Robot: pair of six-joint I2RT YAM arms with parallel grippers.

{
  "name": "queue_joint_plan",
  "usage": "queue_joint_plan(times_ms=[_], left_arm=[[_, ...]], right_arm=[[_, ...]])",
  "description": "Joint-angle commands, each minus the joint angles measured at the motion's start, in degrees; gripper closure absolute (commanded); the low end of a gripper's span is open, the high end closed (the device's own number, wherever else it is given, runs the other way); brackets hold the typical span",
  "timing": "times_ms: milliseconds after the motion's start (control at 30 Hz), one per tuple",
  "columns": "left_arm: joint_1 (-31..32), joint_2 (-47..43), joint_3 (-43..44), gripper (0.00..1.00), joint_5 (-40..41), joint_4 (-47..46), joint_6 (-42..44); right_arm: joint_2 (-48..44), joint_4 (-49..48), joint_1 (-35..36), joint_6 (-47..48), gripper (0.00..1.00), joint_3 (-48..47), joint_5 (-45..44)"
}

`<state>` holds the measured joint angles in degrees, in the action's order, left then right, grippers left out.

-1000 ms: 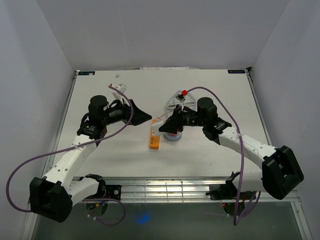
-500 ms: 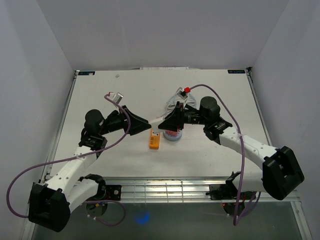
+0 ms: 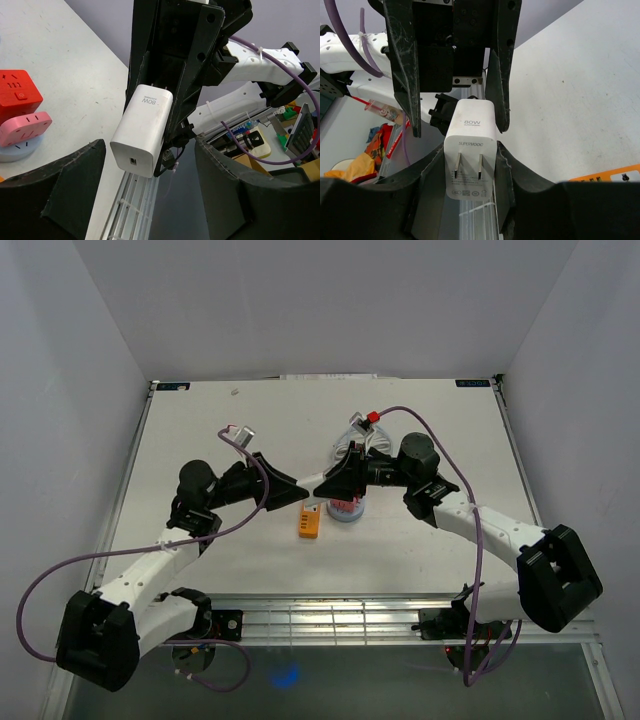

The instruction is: Insert the plug

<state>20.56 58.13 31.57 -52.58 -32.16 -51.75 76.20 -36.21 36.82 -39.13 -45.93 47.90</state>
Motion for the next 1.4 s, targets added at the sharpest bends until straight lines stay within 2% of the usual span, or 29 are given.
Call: queue_joint_plan(times_ms=[0, 67, 133, 300, 433, 467, 500, 533, 567, 600, 867, 900, 967, 1000, 1167, 1267, 1300, 1367], left_arm=[[1.59, 1.28, 1.21, 0.22, 1.07, -2.55, 0.07], [2.20, 1.81, 1.47, 0.26, 1.42, -2.99, 0.07], [2.82, 2.34, 1.74, 0.37, 1.69, -3.52, -0.02], [4.14, 2.95, 2.27, 0.48, 2.65, -5.27, -0.99], [4.67, 2.96, 2.00, 0.67, 3.79, -6.59, -1.51], [4.67, 2.87, 1.91, 0.77, 3.88, -7.12, -1.69], [4.67, 2.78, 1.83, 0.82, 3.89, -7.30, -1.78], [4.67, 2.69, 1.83, 0.87, 3.80, -7.39, -1.69], [4.67, 2.52, 1.83, 0.98, 3.80, -7.39, -1.69], [4.67, 2.52, 1.91, 1.00, 3.71, -7.48, -1.60], [4.67, 1.73, 1.74, 1.00, 2.66, -7.39, -0.64], [4.67, 1.29, 1.83, 1.00, 2.39, -6.17, 0.41], [4.67, 0.76, 2.00, 1.00, 2.57, -3.71, 2.25], [4.67, 0.50, 2.44, 1.00, 3.09, -0.13, 4.53], [4.67, -2.05, 3.93, 1.00, 4.32, 12.96, 11.83], [4.67, -3.54, 6.21, 1.00, 6.95, 20.18, 17.54], [4.67, -3.64, 7.18, 1.00, 8.44, 26.30, 19.30], [4.67, -3.37, 11.13, 1.00, 12.31, 32.83, 24.66]], right_arm=[[0.00, -6.25, 0.18, -1.65, 0.92, 0.32, 1.32], [0.08, -5.98, 0.27, -1.47, 0.92, 0.32, 1.23], [0.26, -5.72, 0.27, -1.21, 0.92, 0.40, 1.32], [0.44, -6.33, 0.27, -0.94, 0.92, 1.19, 1.32], [0.35, -6.68, 0.36, -0.68, 0.92, 1.72, 1.50], [0.17, -6.68, 0.27, -0.51, 0.92, 1.90, 1.50], [0.00, -6.51, 0.27, -0.24, 0.91, 1.99, 1.41], [-0.18, -6.42, 0.27, 0.02, 0.88, 2.25, 1.41], [-0.35, -6.33, 0.27, 0.11, 0.86, 2.34, 1.23], [-0.35, -6.16, 0.27, 0.20, 0.81, 2.34, 1.23], [-0.18, -5.81, 0.18, 0.64, 0.55, 2.34, 1.93], [-0.27, -5.63, 0.18, 0.73, 0.47, 2.34, 1.93], [-0.53, -4.76, 0.10, 1.34, 0.43, 2.51, 1.41], [-0.62, -4.58, 0.01, 1.43, 0.36, 2.69, 1.23], [-1.49, -4.49, -1.57, 1.43, 0.19, 4.27, 0.00], [-2.46, -5.19, -2.36, 1.34, 0.16, 5.24, -0.35], [-2.72, -5.54, -2.45, 1.43, 0.15, 5.59, -0.61], [-3.95, -5.46, -2.71, 1.69, 0.13, 6.73, -2.18]])
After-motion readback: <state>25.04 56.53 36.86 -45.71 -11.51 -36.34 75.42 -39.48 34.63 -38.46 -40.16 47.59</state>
